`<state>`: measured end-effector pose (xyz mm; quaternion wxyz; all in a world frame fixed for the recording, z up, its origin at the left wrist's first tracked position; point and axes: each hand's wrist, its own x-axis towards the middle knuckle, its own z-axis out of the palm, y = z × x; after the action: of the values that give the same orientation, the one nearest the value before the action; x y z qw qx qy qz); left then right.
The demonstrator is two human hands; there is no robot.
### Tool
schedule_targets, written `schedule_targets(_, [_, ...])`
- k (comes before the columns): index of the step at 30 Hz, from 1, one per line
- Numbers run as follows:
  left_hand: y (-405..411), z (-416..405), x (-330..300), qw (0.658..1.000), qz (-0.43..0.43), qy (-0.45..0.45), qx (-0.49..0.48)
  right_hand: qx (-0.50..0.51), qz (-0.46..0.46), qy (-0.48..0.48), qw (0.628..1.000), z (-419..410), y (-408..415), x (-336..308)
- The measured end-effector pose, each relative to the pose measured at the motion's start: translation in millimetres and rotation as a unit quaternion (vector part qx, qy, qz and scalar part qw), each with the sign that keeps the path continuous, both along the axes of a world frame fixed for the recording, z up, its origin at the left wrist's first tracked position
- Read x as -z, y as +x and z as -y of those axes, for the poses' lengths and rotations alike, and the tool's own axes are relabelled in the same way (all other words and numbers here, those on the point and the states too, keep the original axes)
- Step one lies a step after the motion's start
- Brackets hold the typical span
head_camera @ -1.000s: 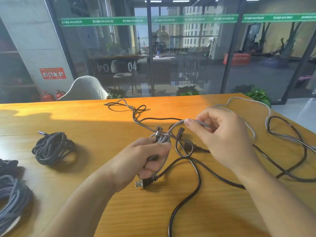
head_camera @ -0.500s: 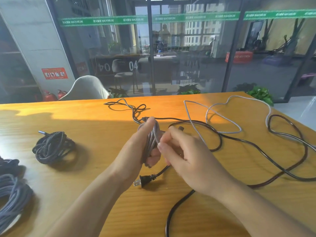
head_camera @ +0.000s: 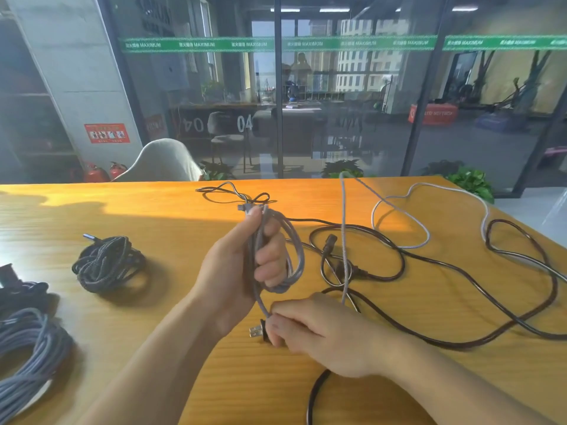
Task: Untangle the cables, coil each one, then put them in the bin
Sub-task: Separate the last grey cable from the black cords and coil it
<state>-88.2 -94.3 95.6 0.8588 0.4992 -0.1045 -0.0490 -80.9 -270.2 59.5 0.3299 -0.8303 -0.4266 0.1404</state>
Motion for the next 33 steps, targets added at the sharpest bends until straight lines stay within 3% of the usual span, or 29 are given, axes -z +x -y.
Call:
schedule_targets(6, [-5, -2, 1, 0.986, 0.005, 0.049, 0.157, 0.047, 0.126, -0.085, 0.987, 27, 35, -2])
schedule_targets(10, [-7, -10, -2, 0.977, 0.026, 0.129, 0.17, 0.16, 0.133, -0.118, 0.971, 62, 56, -14])
schedule_targets(14, [-6, -13, -3, 0.965, 0.044, 0.213, 0.146, 0.293, 0.133, -0.048, 0.946, 92, 68, -27])
schedule_targets(18, [-8, -6, 0, 0.942, 0.069, 0.291, 0.15, 0.404, 0.234, 0.024, 0.884, 87, 65, -33])
schedule_targets(21, [-5, 1, 4, 0.913, 0.091, 0.373, 0.137, 0.413, 0.298, 0.098, 0.855, 75, 58, -32])
schedule_targets(26, [-4, 6, 10, 0.895, 0.066, 0.429, 0.1, 0.348, 0.292, 0.206, 0.866, 50, 40, -31])
schedule_targets(33, [5, 6, 16, 0.916, 0.031, 0.399, -0.019, 0.259, 0.111, 0.223, 0.933, 29, 19, -27])
